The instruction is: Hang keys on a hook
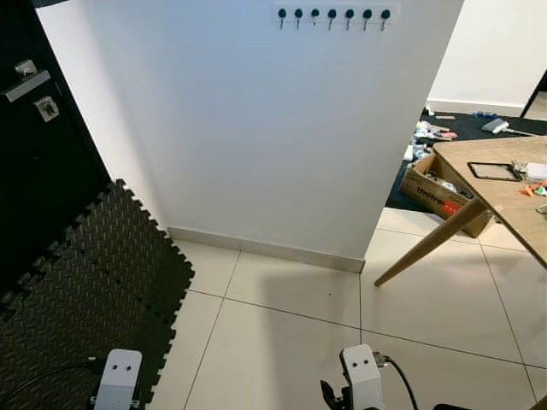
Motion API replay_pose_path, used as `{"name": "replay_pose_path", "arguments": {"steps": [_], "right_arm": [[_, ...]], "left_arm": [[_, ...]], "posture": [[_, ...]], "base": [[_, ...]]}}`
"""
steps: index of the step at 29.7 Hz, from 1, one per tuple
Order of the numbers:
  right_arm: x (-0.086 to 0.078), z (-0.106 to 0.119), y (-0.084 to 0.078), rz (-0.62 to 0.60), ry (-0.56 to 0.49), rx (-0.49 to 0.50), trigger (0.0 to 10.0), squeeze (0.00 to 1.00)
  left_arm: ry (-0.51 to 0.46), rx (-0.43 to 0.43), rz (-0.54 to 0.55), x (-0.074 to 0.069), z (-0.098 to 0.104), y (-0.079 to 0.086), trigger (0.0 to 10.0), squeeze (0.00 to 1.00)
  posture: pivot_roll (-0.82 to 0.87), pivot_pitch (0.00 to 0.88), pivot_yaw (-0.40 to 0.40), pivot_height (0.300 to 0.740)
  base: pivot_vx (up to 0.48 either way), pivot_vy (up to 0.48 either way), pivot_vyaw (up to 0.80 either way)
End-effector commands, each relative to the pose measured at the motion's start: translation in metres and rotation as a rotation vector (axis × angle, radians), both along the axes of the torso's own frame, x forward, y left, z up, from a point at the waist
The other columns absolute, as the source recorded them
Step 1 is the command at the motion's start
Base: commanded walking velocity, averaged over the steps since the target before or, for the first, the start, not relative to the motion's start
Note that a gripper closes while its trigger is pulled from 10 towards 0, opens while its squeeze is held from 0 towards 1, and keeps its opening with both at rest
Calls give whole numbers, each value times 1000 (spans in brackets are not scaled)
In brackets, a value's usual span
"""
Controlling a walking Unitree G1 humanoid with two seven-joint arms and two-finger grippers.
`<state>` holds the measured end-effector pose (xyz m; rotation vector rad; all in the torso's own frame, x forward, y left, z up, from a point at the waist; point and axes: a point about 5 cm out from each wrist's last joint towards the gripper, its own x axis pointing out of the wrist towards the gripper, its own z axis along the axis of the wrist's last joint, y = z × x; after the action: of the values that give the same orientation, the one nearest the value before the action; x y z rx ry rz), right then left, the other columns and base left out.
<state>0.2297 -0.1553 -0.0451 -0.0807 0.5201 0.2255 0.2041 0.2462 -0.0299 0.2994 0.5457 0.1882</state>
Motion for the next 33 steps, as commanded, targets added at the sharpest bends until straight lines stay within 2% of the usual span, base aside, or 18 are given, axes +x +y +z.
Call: {"name": "replay_pose_path", "arguments": {"steps": [1,8,33], "right_arm": [[-6,-5,0,-3,33,4,10000,0],[-5,-4,-1,-5,32,4,10000,0],[-6,-6,0,-10,43,10,10000,0]], "left_arm": [[22,7,-1,-5,-4,0,10000,0],[22,8,-2,-5,-3,0,10000,0],[26,9,-2,-7,-4,2,10000,0]], "posture": [[206,100,32,740],[206,100,32,740],[210,105,36,740]], "base": [[0,0,0],[0,0,-536],[0,0,-781]]}}
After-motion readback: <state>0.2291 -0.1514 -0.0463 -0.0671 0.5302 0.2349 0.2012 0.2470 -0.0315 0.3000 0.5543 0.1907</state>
